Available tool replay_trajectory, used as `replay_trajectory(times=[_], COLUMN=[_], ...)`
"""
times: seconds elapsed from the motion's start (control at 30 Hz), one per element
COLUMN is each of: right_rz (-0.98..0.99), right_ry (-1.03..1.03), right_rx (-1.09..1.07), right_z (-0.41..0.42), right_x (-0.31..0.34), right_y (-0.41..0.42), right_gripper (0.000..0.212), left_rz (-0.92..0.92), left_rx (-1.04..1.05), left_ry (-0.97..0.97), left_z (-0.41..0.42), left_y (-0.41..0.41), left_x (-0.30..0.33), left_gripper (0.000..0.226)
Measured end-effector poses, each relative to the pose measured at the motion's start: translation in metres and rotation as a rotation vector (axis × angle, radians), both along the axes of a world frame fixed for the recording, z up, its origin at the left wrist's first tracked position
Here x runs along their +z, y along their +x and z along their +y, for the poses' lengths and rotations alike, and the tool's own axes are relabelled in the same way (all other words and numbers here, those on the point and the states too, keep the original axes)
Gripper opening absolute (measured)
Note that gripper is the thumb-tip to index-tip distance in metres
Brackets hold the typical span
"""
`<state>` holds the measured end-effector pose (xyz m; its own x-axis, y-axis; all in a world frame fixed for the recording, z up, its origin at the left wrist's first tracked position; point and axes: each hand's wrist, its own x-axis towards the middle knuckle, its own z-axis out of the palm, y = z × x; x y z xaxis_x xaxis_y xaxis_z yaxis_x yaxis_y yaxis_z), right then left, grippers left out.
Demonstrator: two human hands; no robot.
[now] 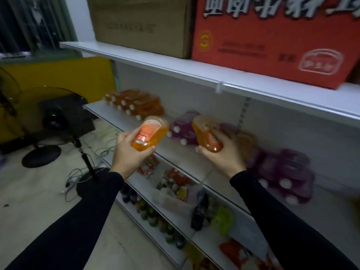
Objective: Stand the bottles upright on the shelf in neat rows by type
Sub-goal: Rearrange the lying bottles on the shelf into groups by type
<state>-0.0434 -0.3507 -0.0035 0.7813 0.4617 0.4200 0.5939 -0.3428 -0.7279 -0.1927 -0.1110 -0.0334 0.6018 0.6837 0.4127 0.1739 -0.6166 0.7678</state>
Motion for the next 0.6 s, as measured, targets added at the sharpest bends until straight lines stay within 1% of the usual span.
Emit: replay_trajectory(times=[0.13,0.33,0.4,0.5,0.57,0.6], right_rz=[0.018,0.088,0.114,0.128,0.051,0.008], right_ry=[0.009,0.023,-0.008,-0.086,-0.185,-0.231], right_rx=[0.025,-0.023,-0.027,-0.062,-0.104,-0.143], right_z=[0.097,0.207,0.234,0.273,0.299,0.312], right_x=[0.001,-0.014,-0.02,-0.028,-0.034,-0.038], right_y=[-0.002,0.003,0.012,0.035,0.054,0.065], right_gripper=[0.053,0.058,0.052,0.038,0.034,0.037], left_rz=[0.025,0.039,0.045,0.054,0.052,0.05], left_rx=[0.015,-0.004,-0.01,-0.014,-0.02,-0.024], left_ry=[0.005,-0.036,-0.046,-0.06,-0.063,-0.058], left_z=[0.088,0.191,0.217,0.25,0.273,0.283], left_y=[-0.013,-0.009,-0.002,0.016,0.032,0.041], left_x=[0.002,0.0,-0.004,-0.009,-0.012,-0.014], left_gripper=[0.078,0.079,0.079,0.079,0.079,0.079])
